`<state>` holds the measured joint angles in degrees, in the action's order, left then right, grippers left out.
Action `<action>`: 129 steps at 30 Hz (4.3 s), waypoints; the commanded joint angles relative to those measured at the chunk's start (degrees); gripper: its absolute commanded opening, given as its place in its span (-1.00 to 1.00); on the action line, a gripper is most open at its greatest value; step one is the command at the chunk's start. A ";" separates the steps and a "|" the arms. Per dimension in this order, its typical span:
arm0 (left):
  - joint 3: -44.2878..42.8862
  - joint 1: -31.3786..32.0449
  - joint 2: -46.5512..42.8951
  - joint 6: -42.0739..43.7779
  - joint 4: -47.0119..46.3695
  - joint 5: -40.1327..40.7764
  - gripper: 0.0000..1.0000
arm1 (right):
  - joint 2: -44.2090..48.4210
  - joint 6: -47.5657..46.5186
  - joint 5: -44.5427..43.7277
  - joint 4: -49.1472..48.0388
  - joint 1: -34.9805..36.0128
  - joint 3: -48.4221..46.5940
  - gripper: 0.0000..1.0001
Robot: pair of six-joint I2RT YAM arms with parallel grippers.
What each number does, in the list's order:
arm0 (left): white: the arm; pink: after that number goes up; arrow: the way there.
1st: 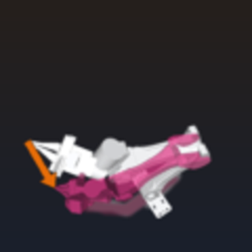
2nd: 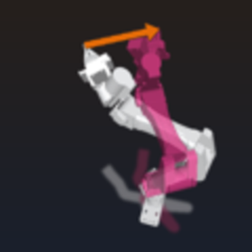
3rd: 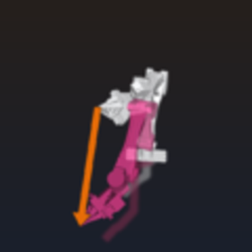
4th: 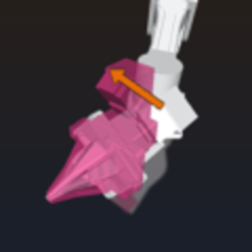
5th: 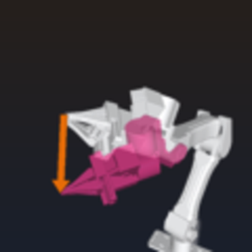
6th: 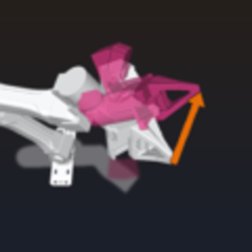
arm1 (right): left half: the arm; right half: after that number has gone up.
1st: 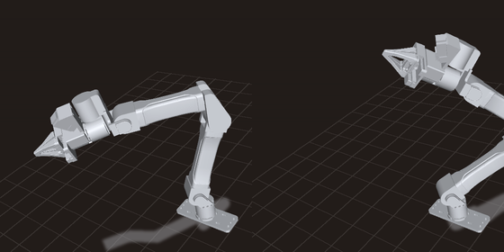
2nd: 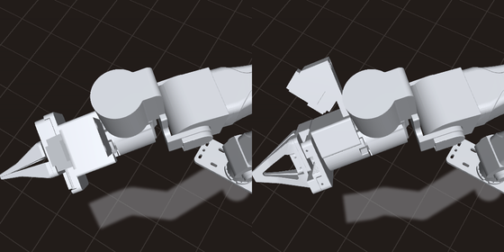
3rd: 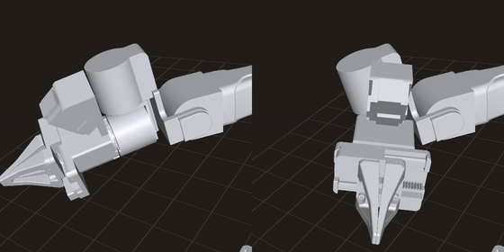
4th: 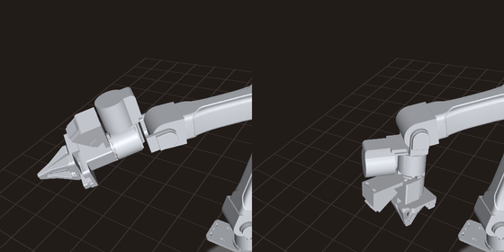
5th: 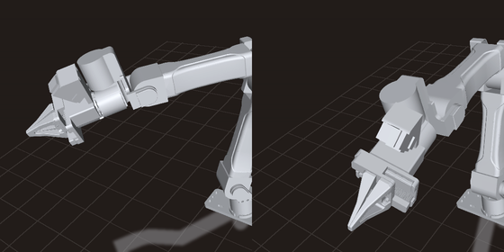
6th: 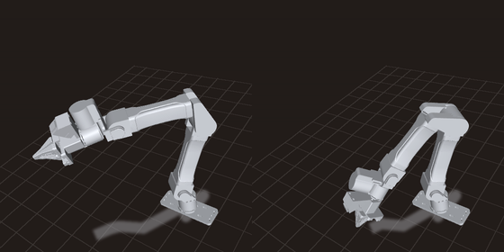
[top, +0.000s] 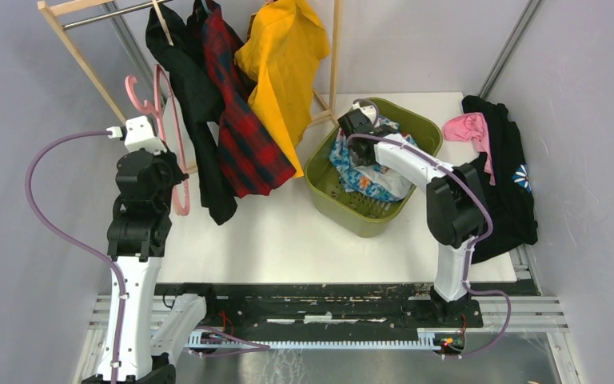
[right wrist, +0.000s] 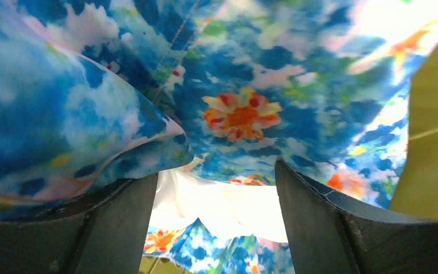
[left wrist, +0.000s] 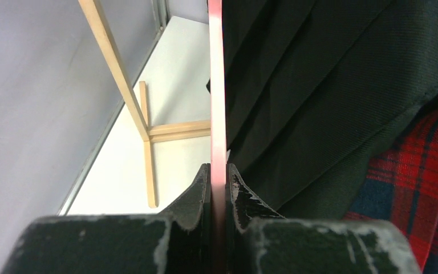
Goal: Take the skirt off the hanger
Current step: Place the skirt in the bin, then place the hanger at the clothesline.
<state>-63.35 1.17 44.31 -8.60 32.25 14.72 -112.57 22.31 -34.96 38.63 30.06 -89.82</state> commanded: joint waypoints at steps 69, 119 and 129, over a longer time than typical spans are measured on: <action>-12.85 -4.90 28.47 16.13 -41.14 14.29 -0.94 | 15.60 -11.17 3.88 -6.47 -5.23 -10.65 0.67; -2.78 -8.68 19.33 13.88 -31.70 17.09 -0.64 | 18.90 -6.78 7.48 -5.53 -7.63 -3.53 0.63; -3.98 -8.67 20.34 13.70 -32.59 16.12 0.26 | 18.87 -7.45 7.75 -5.97 -7.64 -3.37 0.63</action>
<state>-66.59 -7.16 64.84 5.69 0.99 29.98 -96.36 15.14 -27.14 34.35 22.70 -93.17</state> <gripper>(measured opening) 0.617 0.814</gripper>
